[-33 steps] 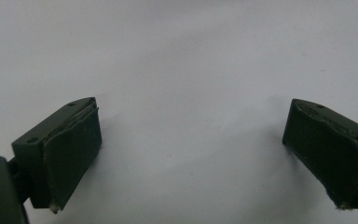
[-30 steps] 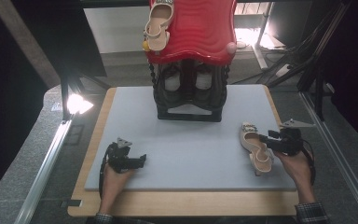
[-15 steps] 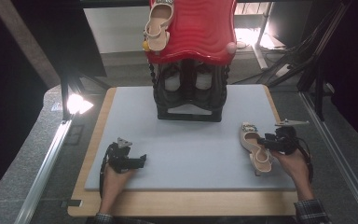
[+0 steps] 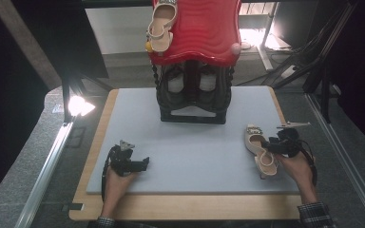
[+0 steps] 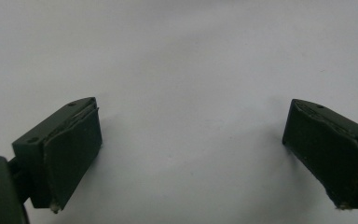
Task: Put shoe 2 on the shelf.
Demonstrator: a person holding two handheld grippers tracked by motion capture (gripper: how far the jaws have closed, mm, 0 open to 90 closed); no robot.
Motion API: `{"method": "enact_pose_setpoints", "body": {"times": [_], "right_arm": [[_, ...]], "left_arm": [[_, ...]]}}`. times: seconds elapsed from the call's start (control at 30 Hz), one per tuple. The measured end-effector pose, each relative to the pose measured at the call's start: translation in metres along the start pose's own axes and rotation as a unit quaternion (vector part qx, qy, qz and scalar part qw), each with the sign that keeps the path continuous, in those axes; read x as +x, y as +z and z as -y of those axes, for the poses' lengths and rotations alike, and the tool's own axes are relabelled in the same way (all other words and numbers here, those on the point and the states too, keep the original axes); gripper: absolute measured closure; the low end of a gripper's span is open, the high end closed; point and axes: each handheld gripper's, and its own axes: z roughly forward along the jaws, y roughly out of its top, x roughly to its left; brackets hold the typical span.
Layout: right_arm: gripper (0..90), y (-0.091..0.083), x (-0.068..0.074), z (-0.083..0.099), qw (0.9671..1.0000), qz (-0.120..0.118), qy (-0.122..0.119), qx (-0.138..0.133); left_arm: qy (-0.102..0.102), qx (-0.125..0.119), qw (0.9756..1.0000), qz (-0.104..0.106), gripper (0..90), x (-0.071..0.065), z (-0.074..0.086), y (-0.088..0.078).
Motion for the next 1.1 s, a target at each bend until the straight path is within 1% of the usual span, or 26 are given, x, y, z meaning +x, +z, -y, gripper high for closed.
{"method": "enact_pose_setpoints", "body": {"times": [0.07, 0.13, 0.2, 0.27, 0.3, 0.33, 0.43, 0.5, 0.6, 0.67, 0.73, 0.83, 0.87, 0.9, 0.93, 0.97, 1.03, 1.07, 1.1], "right_arm": [[61.9, -0.002, -0.002, 0.000, 1.0000, -0.002, 0.007, 0.004], [70.2, -0.002, -0.002, 0.001, 0.9996, -0.014, 0.019, 0.013], [79.1, -0.002, -0.002, 0.003, 0.9997, -0.001, 0.021, 0.014], [86.6, -0.003, -0.004, 0.003, 0.9989, 0.005, 0.041, 0.021], [87.1, -0.003, -0.006, 0.004, 0.9982, 0.005, 0.055, 0.021], [87.3, -0.003, -0.007, 0.005, 0.9975, 0.000, 0.068, 0.020], [87.7, -0.004, -0.010, 0.007, 0.9957, -0.010, 0.092, 0.009], [87.7, -0.004, -0.010, 0.008, 0.9951, -0.011, 0.098, 0.000], [87.8, -0.004, -0.008, 0.007, 0.9933, -0.025, 0.112, -0.017], [87.8, -0.005, -0.006, 0.004, 0.9930, -0.024, 0.113, -0.024], [87.7, -0.007, -0.003, 0.001, 0.9922, -0.023, 0.117, -0.035], [87.7, -0.008, 0.000, -0.005, 0.9916, -0.017, 0.116, -0.055], [87.7, -0.009, 0.001, -0.008, 0.9906, -0.016, 0.121, -0.062], [87.7, -0.009, 0.001, -0.009, 0.9904, -0.016, 0.120, -0.067], [87.6, -0.009, 0.003, -0.012, 0.9891, -0.016, 0.125, -0.075], [87.6, -0.009, 0.003, -0.013, 0.9888, -0.014, 0.126, -0.079], [87.6, -0.009, 0.004, -0.016, 0.9869, -0.016, 0.133, -0.091], [87.6, -0.008, 0.005, -0.018, 0.9849, -0.021, 0.141, -0.098], [87.6, -0.008, 0.005, -0.019, 0.9839, -0.023, 0.145, -0.102]], "left_arm": [[0.000, 0.000, 1.0000, 0.000, 4.3, 0.000, 0.000, 0.000], [0.000, 0.000, 1.0000, 0.000, 4.3, 0.000, 0.000, 0.000], [0.000, 0.000, 1.0000, 0.000, 4.3, 0.000, 0.000, 0.000], [0.000, 0.000, 1.0000, 0.000, 4.3, 0.000, 0.000, 0.000], [0.000, 0.000, 1.0000, 0.000, 4.3, 0.000, 0.000, 0.000], [0.000, 0.000, 1.0000, 0.000, 4.3, 0.000, 0.000, 0.000], [0.000, 0.000, 1.0000, 0.001, 4.3, 0.000, 0.000, 0.000], [-0.001, 0.000, 1.0000, 0.001, 4.3, 0.000, 0.000, 0.000], [-0.001, 0.000, 1.0000, 0.001, 4.3, 0.000, 0.000, 0.000], [-0.001, 0.000, 1.0000, 0.001, 4.2, 0.000, 0.000, 0.000], [0.000, 0.000, 1.0000, 0.001, 4.2, 0.000, 0.000, 0.000], [-0.001, -0.001, 1.0000, 0.002, 4.1, 0.000, 0.000, 0.000], [-0.001, -0.001, 1.0000, 0.002, 4.1, 0.000, 0.000, 0.000], [-0.001, -0.001, 1.0000, 0.002, 4.1, 0.001, 0.000, 0.000], [-0.001, -0.001, 1.0000, 0.002, 4.1, 0.001, 0.000, 0.000], [-0.001, -0.001, 1.0000, 0.002, 4.1, 0.001, 0.000, 0.000], [-0.002, -0.001, 1.0000, 0.002, 4.1, 0.000, 0.000, 0.000], [-0.002, -0.001, 1.0000, 0.002, 4.1, 0.001, 0.000, 0.000], [-0.002, -0.001, 1.0000, 0.003, 4.0, 0.001, 0.000, 0.000]]}}
